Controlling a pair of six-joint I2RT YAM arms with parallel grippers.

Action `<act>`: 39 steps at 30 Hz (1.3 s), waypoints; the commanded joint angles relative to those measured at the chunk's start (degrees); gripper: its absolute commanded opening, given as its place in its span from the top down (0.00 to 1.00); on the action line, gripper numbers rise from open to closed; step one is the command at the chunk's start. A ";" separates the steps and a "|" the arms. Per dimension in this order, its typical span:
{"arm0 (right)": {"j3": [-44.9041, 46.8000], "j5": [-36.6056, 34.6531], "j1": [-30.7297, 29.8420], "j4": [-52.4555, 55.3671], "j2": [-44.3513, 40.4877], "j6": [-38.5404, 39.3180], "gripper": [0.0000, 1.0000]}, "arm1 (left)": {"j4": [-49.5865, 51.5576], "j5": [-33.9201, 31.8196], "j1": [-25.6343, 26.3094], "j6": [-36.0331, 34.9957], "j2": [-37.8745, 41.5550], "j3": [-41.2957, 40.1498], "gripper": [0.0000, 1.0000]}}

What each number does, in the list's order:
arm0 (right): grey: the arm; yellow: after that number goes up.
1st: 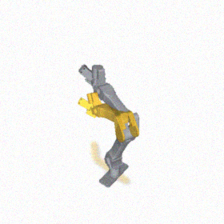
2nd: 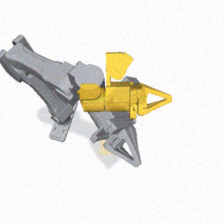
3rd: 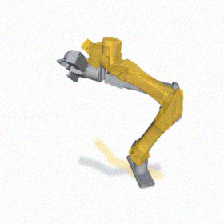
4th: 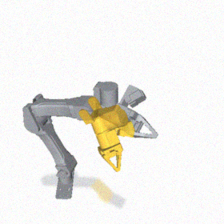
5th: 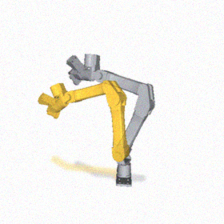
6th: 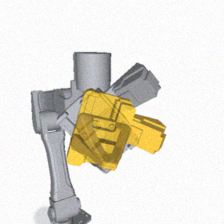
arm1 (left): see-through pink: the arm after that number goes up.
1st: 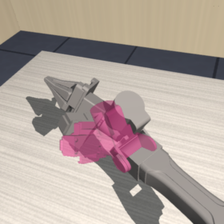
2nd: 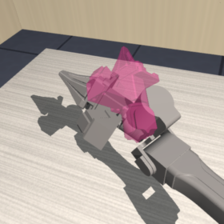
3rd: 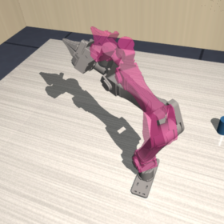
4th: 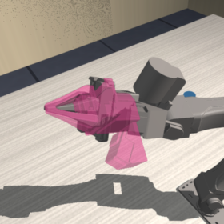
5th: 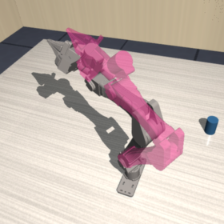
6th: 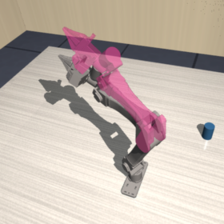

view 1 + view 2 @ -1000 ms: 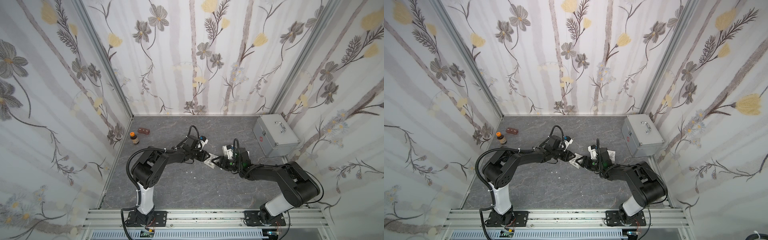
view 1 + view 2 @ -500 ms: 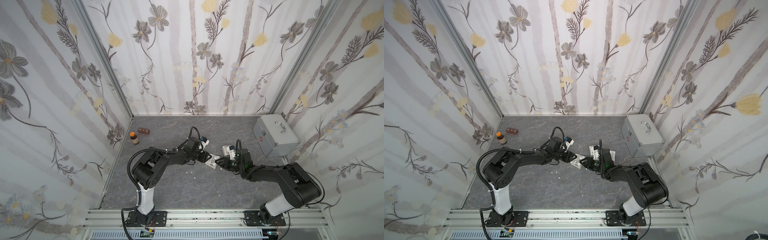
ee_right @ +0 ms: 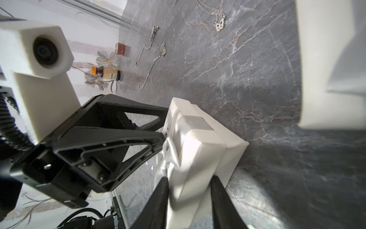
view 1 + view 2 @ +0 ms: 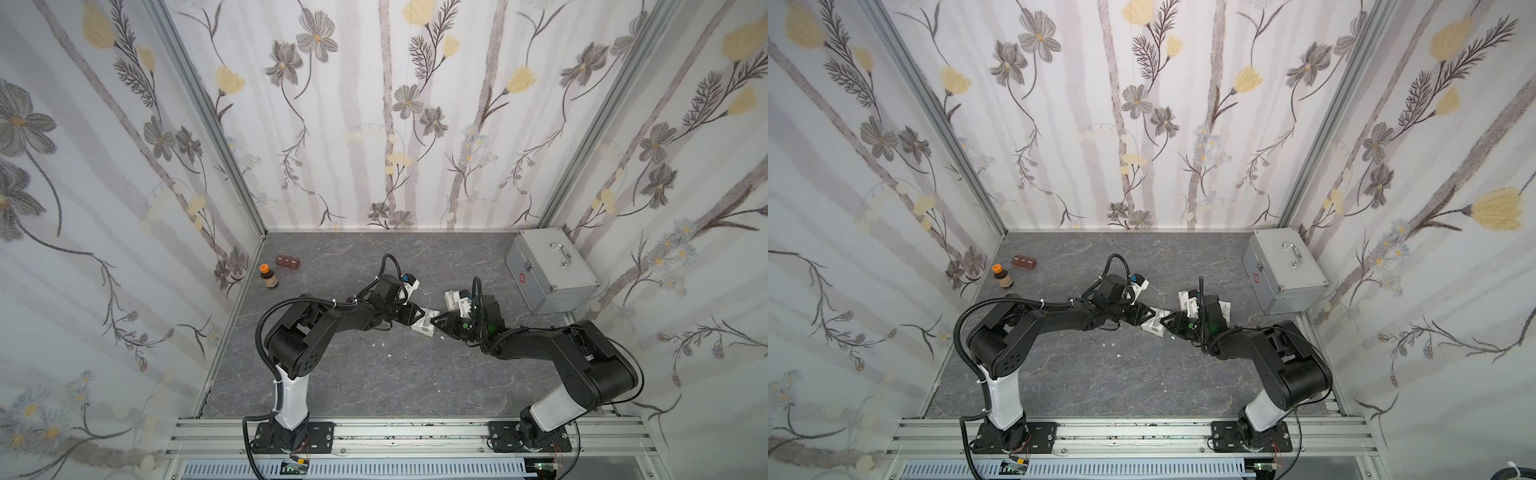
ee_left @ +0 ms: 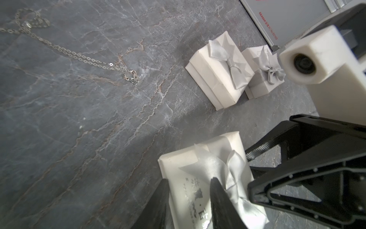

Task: Take the necklace out of the lift-off lid jewelry box
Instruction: Adjust the jewelry box at the center of the board, then close the lid on the jewelry box.

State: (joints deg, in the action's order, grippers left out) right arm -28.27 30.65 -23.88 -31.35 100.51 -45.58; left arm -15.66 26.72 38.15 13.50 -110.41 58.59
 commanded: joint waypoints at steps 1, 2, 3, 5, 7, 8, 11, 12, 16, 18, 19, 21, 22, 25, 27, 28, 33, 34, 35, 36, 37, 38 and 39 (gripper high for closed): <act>-1.16 -3.37 -0.11 3.31 -0.39 2.91 0.71 | -0.59 0.31 0.26 0.65 0.02 -0.05 0.64; -1.22 -3.80 -0.02 3.95 -0.57 3.22 0.71 | -0.71 0.26 0.26 0.74 0.11 -0.05 0.64; -1.32 -4.04 -0.04 4.27 -0.64 3.46 0.73 | -0.77 0.26 0.26 0.75 0.17 0.03 0.64; -1.41 -4.22 -0.03 4.59 -0.74 3.61 0.74 | -0.77 0.18 0.26 0.83 0.23 0.11 0.64; -1.52 -4.48 -0.07 4.95 -0.42 3.83 0.74 | -0.76 0.17 0.26 0.92 0.28 -0.01 0.65; -1.52 -4.59 -0.03 5.32 -0.18 3.96 0.73 | -0.71 0.09 0.25 1.00 0.44 -0.05 0.65; -2.22 -6.33 -0.04 8.02 0.26 5.19 0.69 | -0.67 -0.95 0.26 1.14 1.27 -0.54 0.65; -2.54 -6.85 -0.09 8.98 0.18 5.78 0.65 | -0.60 -1.49 0.25 1.18 1.70 -0.66 0.64; -4.10 -8.68 -0.04 13.04 -1.14 8.34 0.54 | 0.56 -3.79 0.17 1.01 3.45 -0.76 0.64; -5.17 -9.81 -0.07 15.35 -1.99 9.71 0.55 | 0.97 -4.94 0.17 0.83 4.28 -0.85 0.64; -5.79 -10.49 -0.07 16.58 -2.39 10.46 0.57 | 1.11 -5.74 0.13 0.83 4.79 -1.08 0.64; -6.82 -11.58 -0.03 18.54 -2.91 11.71 0.59 | 1.64 -7.14 -0.05 0.82 5.65 -1.32 0.64; -7.32 -11.88 -0.06 19.31 -3.04 12.23 0.60 | 1.98 -7.23 -0.22 0.75 5.88 -1.30 0.64; -8.00 -11.87 -0.10 20.09 -2.85 13.15 0.63 | 3.21 -7.08 -0.29 -0.25 5.82 -1.02 0.64; -8.03 -11.76 -0.12 20.18 -2.69 13.27 0.64 | 3.59 -6.26 -0.14 -0.97 5.64 -1.05 0.64; -8.06 -11.68 -0.11 20.04 -2.69 13.33 0.64 | 3.37 -6.02 -0.02 -1.25 5.64 -1.40 0.64; -8.03 -11.65 -0.12 20.49 -3.94 14.65 0.63 | 3.07 -6.27 0.60 -1.52 6.01 -2.83 0.65; -8.19 -11.84 -0.16 20.87 -4.38 15.21 0.62 | 3.26 -6.56 0.78 -1.71 6.11 -2.94 0.65; -8.48 -12.39 -0.17 21.64 -4.80 15.79 0.61 | 3.27 -6.98 0.87 -1.69 6.22 -3.32 0.65; -8.59 -12.75 -0.15 22.39 -5.39 16.52 0.60 | 3.28 -7.39 1.00 -1.56 6.39 -3.64 0.65; -8.92 -13.30 -0.16 23.37 -5.84 17.43 0.59 | 3.20 -8.09 0.96 -1.40 6.80 -4.16 0.65; -9.23 -14.15 -0.20 24.41 -6.49 18.36 0.58 | 3.10 -9.07 0.96 -1.16 7.37 -4.72 0.65; -9.52 -14.88 -0.14 25.23 -7.03 19.02 0.58 | 3.17 -10.35 0.96 -1.06 8.04 -5.27 0.65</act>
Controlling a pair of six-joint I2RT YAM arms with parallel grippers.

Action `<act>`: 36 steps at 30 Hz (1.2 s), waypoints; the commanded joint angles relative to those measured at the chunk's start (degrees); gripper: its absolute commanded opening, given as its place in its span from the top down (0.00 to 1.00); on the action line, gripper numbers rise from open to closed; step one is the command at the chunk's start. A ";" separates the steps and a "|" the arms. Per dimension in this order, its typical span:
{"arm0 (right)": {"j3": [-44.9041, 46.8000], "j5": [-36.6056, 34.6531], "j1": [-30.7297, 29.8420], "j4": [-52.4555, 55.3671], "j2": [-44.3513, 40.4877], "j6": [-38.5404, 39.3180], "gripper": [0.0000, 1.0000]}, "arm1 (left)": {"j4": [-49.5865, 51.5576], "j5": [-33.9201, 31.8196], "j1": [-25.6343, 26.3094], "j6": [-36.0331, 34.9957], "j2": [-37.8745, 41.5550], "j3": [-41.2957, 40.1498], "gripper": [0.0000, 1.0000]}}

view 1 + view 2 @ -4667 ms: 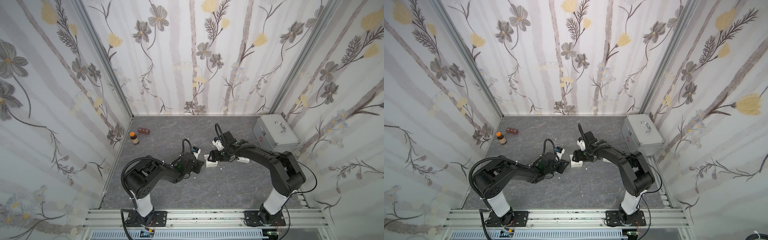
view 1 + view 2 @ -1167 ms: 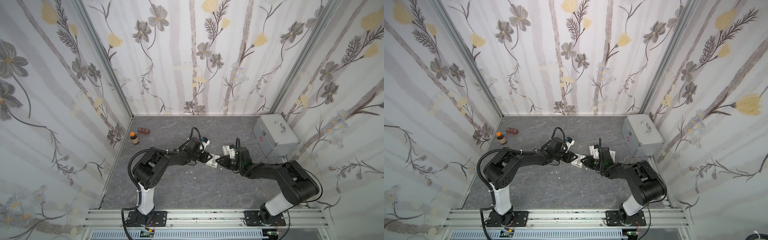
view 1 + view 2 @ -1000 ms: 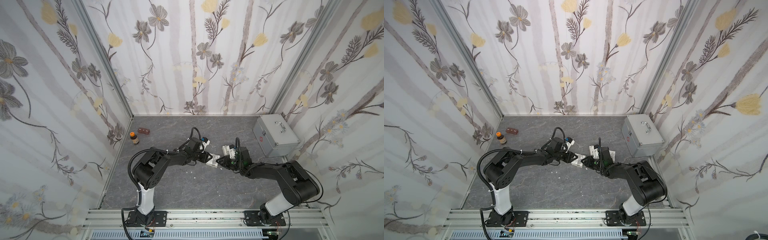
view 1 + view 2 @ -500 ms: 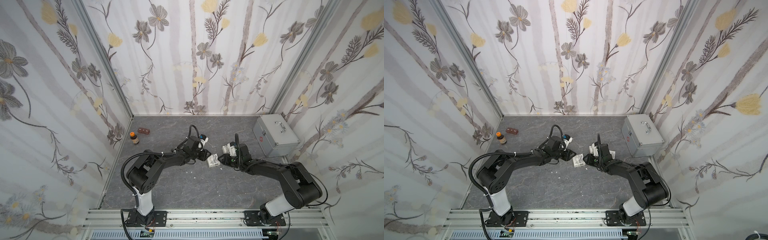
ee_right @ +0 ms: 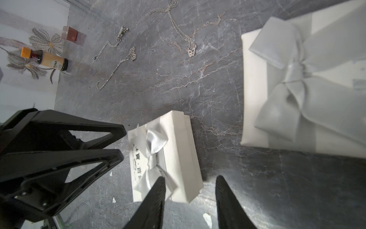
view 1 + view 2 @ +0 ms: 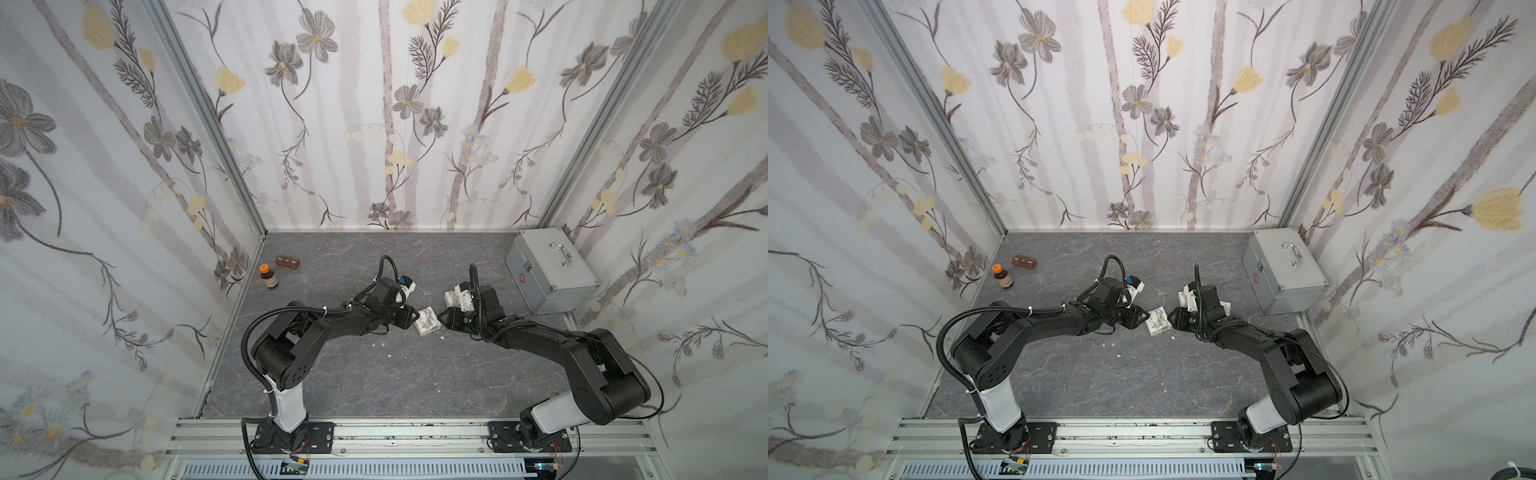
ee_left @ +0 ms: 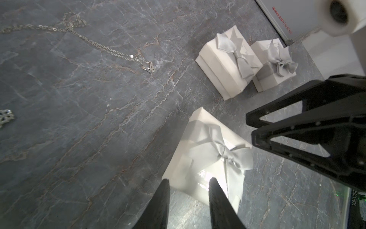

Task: Take the necklace out of the lift-off lid jewelry box
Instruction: Close the lid on the jewelry box, then reset both arms

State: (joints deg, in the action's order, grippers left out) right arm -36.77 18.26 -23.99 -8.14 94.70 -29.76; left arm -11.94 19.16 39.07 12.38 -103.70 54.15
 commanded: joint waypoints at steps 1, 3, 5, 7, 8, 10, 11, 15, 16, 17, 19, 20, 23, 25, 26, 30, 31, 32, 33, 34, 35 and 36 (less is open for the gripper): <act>-1.06 -3.59 -0.07 2.65 -2.23 3.93 0.57 | -0.45 -4.37 0.04 0.10 2.29 -1.43 0.65; -0.77 -5.71 -0.08 3.12 -5.03 5.32 0.55 | 0.26 -7.68 -0.04 -0.03 4.58 -2.60 0.62; -0.50 -9.01 0.23 3.69 -7.90 6.73 0.50 | 2.14 -11.93 -0.37 -0.87 7.57 -3.47 0.57; -0.24 -11.58 0.93 3.93 -10.21 8.04 0.46 | 4.52 -16.80 -1.04 -2.22 11.16 -4.46 0.52; -0.08 -12.81 1.61 3.84 -11.55 8.77 0.43 | 5.59 -19.47 -1.78 -3.04 13.23 -5.35 0.47; 0.28 -14.49 3.61 3.19 -14.08 10.32 0.40 | 6.31 -24.07 -3.93 -3.86 17.57 -7.82 0.38; 0.91 -15.13 4.91 2.38 -15.49 10.91 0.38 | 6.14 -25.52 -5.93 -3.93 20.30 -9.44 0.34; 5.14 -17.37 11.94 -4.90 -21.70 11.64 0.25 | 4.07 -27.96 -15.41 -2.57 31.10 -17.56 0.21; 6.40 -18.74 13.21 -6.86 -23.03 11.74 0.19 | 3.43 -28.81 -17.41 -2.84 33.87 -19.36 0.17; 7.84 -20.14 15.00 -9.09 -24.29 11.98 0.13 | 2.96 -30.05 -19.16 -3.40 36.06 -21.24 0.14; 10.30 -21.35 18.23 -13.93 -26.07 12.43 0.07 | 1.95 -32.83 -22.60 -3.56 39.64 -24.14 0.07; 11.56 -22.37 19.75 -16.39 -26.49 12.69 0.05 | 1.57 -32.82 -24.55 -3.52 41.00 -25.18 0.05; 13.21 -25.36 23.60 -21.88 -26.10 13.41 0.01 | -2.71 -33.71 -28.48 -4.52 42.64 -27.66 0.00; 14.47 -27.49 24.92 -26.10 -25.39 15.43 0.00 | -7.00 -34.62 -30.31 -6.90 42.02 -29.55 0.00; 15.53 -28.67 25.28 -29.03 -24.51 16.58 0.00 | -10.28 -35.26 -31.34 -7.91 41.09 -30.96 0.00; 19.31 -28.69 26.71 -39.08 -19.53 17.93 0.00 | -25.12 -36.02 -35.04 -7.59 35.09 -37.30 0.00; 20.89 -27.96 26.78 -43.58 -18.34 18.44 0.00 | -28.87 -36.71 -35.37 -7.47 33.86 -38.17 0.00; 21.11 -26.78 26.80 -44.41 -18.33 18.87 0.00 | -30.52 -35.57 -35.73 -7.64 33.46 -38.64 0.00; 21.62 -25.90 26.76 -46.19 -18.47 20.02 0.00 | -34.93 -34.79 -35.95 -8.51 32.15 -39.59 0.00; 23.51 -24.89 26.71 -52.52 -17.70 21.40 0.00 | -39.00 -35.23 -36.07 -8.88 29.98 -40.23 0.00; 25.41 -24.76 26.76 -58.67 -16.46 22.96 0.00 | -42.29 -35.51 -36.21 -8.80 28.00 -40.36 0.00; 26.50 -25.27 26.86 -62.06 -14.79 22.26 0.00 | -44.06 -34.82 -36.33 -9.35 25.89 -40.01 0.00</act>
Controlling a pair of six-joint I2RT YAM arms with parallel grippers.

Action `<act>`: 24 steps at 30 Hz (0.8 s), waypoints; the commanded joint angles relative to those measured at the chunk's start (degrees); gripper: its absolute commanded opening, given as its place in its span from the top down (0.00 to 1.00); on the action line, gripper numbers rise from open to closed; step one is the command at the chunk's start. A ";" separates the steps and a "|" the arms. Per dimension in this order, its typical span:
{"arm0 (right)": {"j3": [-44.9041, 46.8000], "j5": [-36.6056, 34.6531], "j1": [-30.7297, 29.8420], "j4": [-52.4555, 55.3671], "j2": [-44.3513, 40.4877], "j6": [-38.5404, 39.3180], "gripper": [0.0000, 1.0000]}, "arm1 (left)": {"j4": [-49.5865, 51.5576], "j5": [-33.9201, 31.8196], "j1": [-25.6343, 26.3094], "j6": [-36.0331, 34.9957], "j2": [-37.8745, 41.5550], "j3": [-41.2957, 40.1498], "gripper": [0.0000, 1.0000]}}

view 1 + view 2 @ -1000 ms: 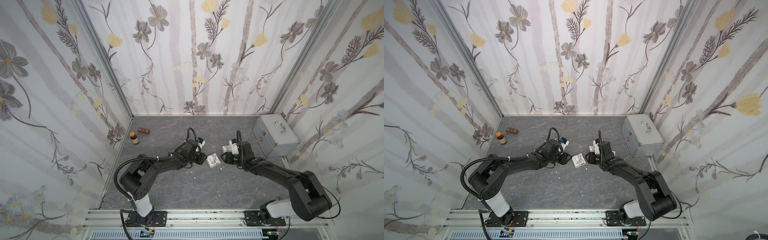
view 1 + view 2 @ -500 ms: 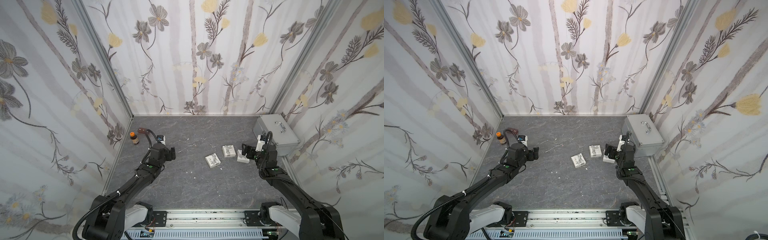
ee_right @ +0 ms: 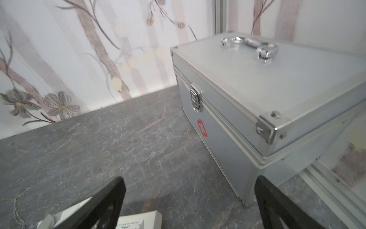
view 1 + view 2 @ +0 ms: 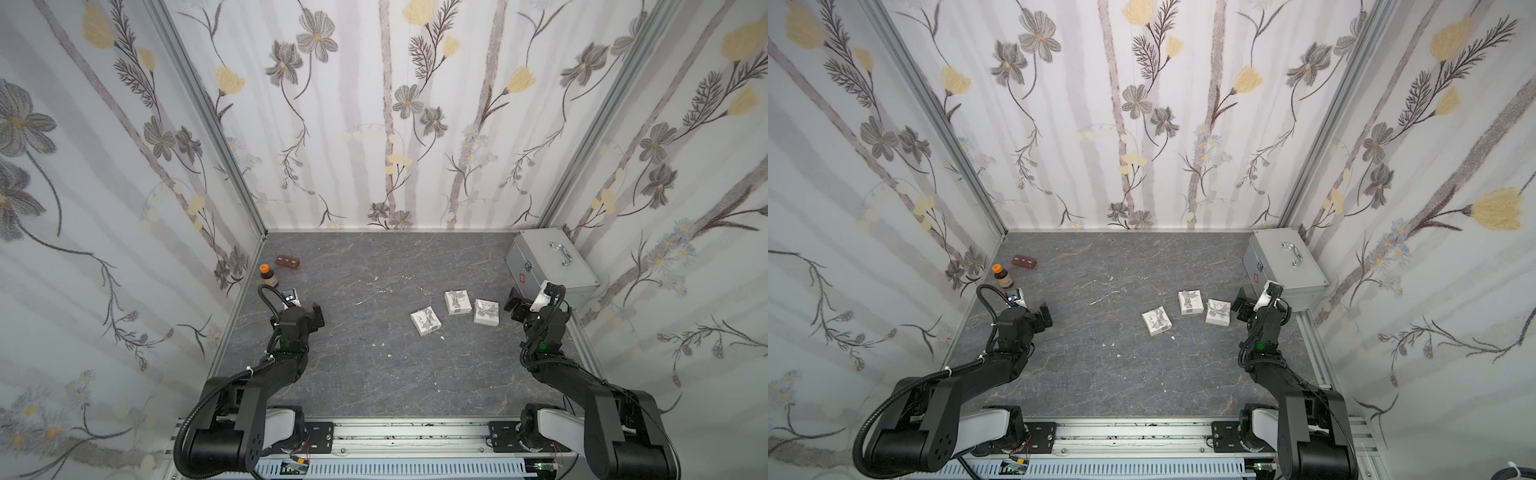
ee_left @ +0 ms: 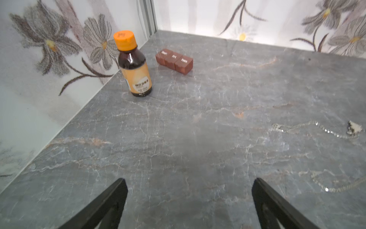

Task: Take the necklace out of the lift-off lid jewelry box
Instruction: Reset both arms

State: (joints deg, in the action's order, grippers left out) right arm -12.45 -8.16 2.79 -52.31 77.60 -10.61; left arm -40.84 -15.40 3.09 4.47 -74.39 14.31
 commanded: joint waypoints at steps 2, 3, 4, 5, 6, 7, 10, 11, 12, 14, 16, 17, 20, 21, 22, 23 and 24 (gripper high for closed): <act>3.68 2.61 0.12 -25.66 7.54 3.88 0.00 | -21.26 -0.41 -0.50 -2.01 -10.01 0.28 0.00; 3.81 4.30 0.03 -28.41 9.42 4.56 0.00 | -25.46 0.48 -0.54 -2.32 -13.70 0.19 0.00; 2.76 4.35 -0.17 -24.75 8.67 4.73 0.00 | -28.42 1.81 -0.43 -3.05 -16.71 0.11 0.00; 1.19 3.69 -0.15 -19.97 7.84 4.53 0.00 | -30.70 1.76 -0.20 -3.68 -17.47 0.11 0.00; 0.89 3.45 -0.39 -19.89 7.80 4.69 0.00 | -25.18 2.14 -0.32 -2.82 -15.18 0.76 0.00; 1.43 3.54 -0.39 -22.58 8.64 4.93 0.00 | -22.56 2.42 -0.62 -2.51 -15.23 1.84 0.00; 1.29 3.46 -0.41 -21.73 8.62 4.92 0.00 | -11.64 3.50 -1.15 -2.42 -15.42 7.76 0.00; 1.59 3.50 -0.41 -22.69 8.77 4.98 0.00 | -14.80 4.61 -1.65 -2.51 -16.10 6.95 0.00; 1.95 3.57 -0.41 -23.96 9.04 4.95 0.00 | -12.62 4.66 -1.69 -2.14 -15.36 7.26 0.00; 2.01 3.64 -0.41 -23.80 8.79 4.99 0.00 | -14.07 4.41 -1.69 -2.36 -15.87 7.05 0.00; 2.13 3.86 -0.41 -23.82 8.82 5.07 0.00 | -13.82 4.46 -1.69 -2.31 -15.89 7.11 0.00; 1.99 3.92 -0.46 -23.79 8.88 5.15 0.00 | -13.54 4.49 -1.69 -2.26 -15.76 7.22 0.00; 1.99 3.97 -0.41 -23.72 8.88 5.12 0.00 | -13.32 4.50 -1.68 -2.19 -15.64 7.22 0.00; 1.99 4.00 -0.41 -23.72 8.88 5.16 0.00 | -13.40 4.55 -1.69 -2.19 -15.66 7.22 0.00; 2.03 3.97 -0.39 -23.78 8.88 5.16 0.00 | -13.79 4.42 -1.69 -2.30 -15.87 7.10 0.00; 1.98 3.90 -0.40 -23.79 8.88 5.12 0.00 | -13.28 4.52 -1.69 -2.23 -15.61 7.27 0.00; 1.99 3.94 -0.47 -23.77 8.89 5.14 0.00 | -13.64 4.54 -1.69 -2.25 -15.73 7.20 0.00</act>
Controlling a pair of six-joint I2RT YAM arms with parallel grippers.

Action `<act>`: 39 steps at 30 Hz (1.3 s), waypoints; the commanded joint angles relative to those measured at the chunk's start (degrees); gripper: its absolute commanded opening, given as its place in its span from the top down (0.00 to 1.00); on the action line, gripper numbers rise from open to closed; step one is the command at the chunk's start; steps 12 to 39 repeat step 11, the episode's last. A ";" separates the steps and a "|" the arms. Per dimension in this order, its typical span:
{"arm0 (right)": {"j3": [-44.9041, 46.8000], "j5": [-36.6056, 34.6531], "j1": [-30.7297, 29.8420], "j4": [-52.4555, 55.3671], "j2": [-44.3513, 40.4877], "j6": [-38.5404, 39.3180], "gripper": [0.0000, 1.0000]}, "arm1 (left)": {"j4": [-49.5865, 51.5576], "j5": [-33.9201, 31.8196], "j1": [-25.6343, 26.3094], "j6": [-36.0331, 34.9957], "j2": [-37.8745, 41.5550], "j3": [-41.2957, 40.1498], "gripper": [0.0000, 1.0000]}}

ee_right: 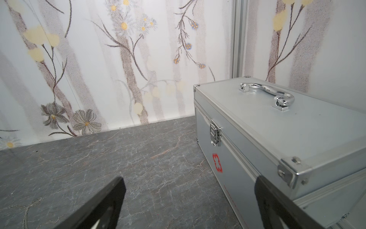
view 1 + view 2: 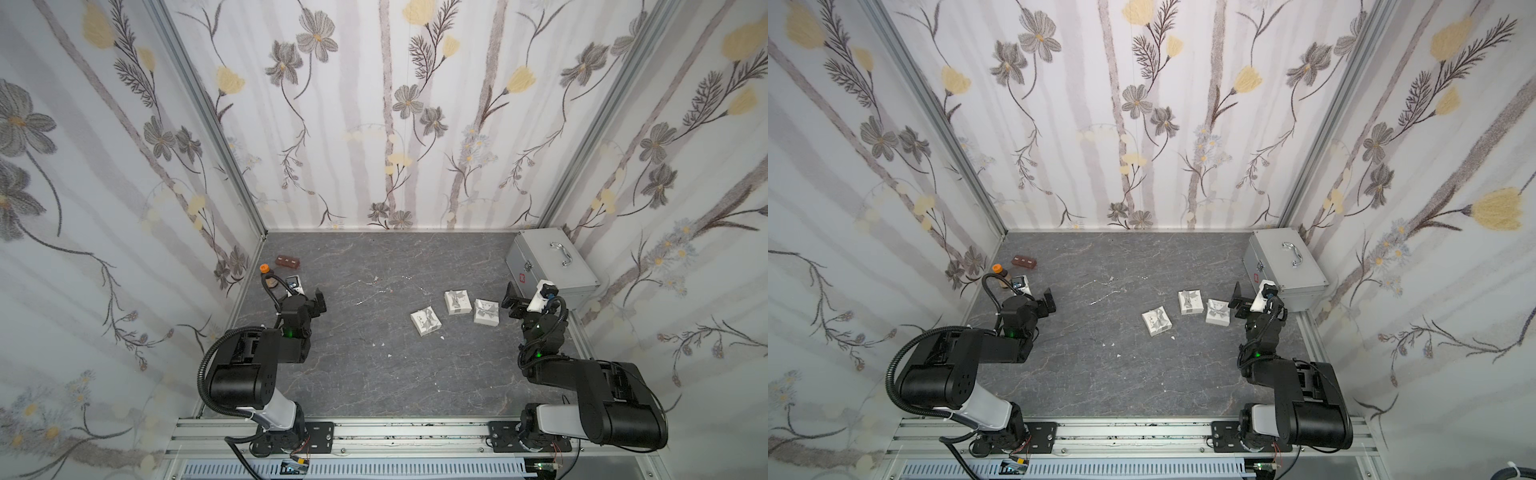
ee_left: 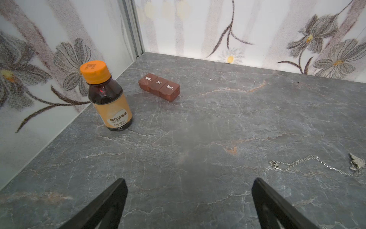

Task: Take the necklace out of the lift-off lid jewelry box
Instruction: Reset both arms

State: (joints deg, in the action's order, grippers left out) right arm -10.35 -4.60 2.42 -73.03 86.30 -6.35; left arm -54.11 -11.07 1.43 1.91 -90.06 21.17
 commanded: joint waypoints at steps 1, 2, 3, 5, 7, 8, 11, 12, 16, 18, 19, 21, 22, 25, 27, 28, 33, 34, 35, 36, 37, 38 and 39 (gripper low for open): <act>-0.10 0.40 -0.09 -3.00 0.18 0.84 0.00 | -0.34 0.19 -0.03 0.33 -0.12 0.32 0.00; -0.11 0.38 -0.07 -2.97 0.18 0.90 0.00 | -0.10 0.17 -0.03 0.37 -0.02 0.28 0.00; -0.41 0.58 -0.06 -2.67 0.27 0.93 0.00 | -0.33 0.17 -0.03 0.26 -0.09 0.36 0.00; -0.55 0.64 -0.09 -2.35 0.35 0.99 0.00 | -0.34 0.18 -0.03 0.32 -0.05 0.36 0.00; -0.55 0.58 -0.13 -2.34 0.27 1.01 0.00 | -0.30 0.13 -0.03 0.34 -0.04 0.28 0.00; -0.47 0.56 -0.13 -2.32 0.27 1.08 0.00 | -0.30 -0.16 -0.03 0.37 -0.04 0.36 0.00; -0.27 0.56 -0.22 -2.61 0.18 1.16 0.00 | -1.13 -7.11 0.81 1.93 0.26 -0.30 0.00; -0.27 0.56 -0.22 -2.61 0.18 1.16 0.00 | -1.13 -7.11 0.81 1.93 0.26 -0.30 0.00; -0.27 0.56 -0.22 -2.61 0.18 1.16 0.00 | -1.13 -7.11 0.81 1.93 0.26 -0.30 0.00; -0.27 0.56 -0.22 -2.61 0.18 1.16 0.00 | -1.13 -7.11 0.81 1.93 0.26 -0.30 0.00; -0.27 0.56 -0.22 -2.61 0.18 1.16 0.00 | -1.13 -7.11 0.81 1.93 0.26 -0.30 0.00; -0.27 0.56 -0.22 -2.61 0.18 1.16 0.00 | -1.13 -7.11 0.81 1.93 0.26 -0.30 0.00; -0.27 0.56 -0.22 -2.61 0.18 1.16 0.00 | -1.13 -7.11 0.81 1.93 0.26 -0.30 0.00; -0.27 0.56 -0.22 -2.61 0.18 1.16 0.00 | -1.13 -7.11 0.81 1.93 0.26 -0.30 0.00; -0.27 0.56 -0.22 -2.61 0.18 1.16 0.00 | -1.13 -7.11 0.81 1.93 0.26 -0.30 0.00; -0.27 0.56 -0.22 -2.61 0.18 1.16 0.00 | -1.13 -7.11 0.81 1.93 0.26 -0.30 0.00; -0.27 0.56 -0.22 -2.61 0.18 1.16 0.00 | -1.13 -7.11 0.81 1.93 0.26 -0.30 0.00; -0.27 0.56 -0.22 -2.61 0.18 1.16 0.00 | -1.13 -7.11 0.81 1.93 0.26 -0.30 0.00; -0.27 0.56 -0.22 -2.61 0.18 1.16 0.00 | -1.13 -7.11 0.81 1.93 0.26 -0.30 0.00; -0.27 0.56 -0.22 -2.61 0.18 1.16 0.00 | -1.13 -7.11 0.81 1.93 0.26 -0.30 0.00; -0.27 0.56 -0.22 -2.61 0.18 1.16 0.00 | -1.13 -7.11 0.81 1.93 0.26 -0.30 0.00; -0.27 0.56 -0.22 -2.61 0.18 1.16 0.00 | -1.13 -7.11 0.81 1.93 0.26 -0.30 0.00; -0.27 0.56 -0.22 -2.61 0.18 1.16 0.00 | -1.13 -7.11 0.81 1.93 0.26 -0.30 0.00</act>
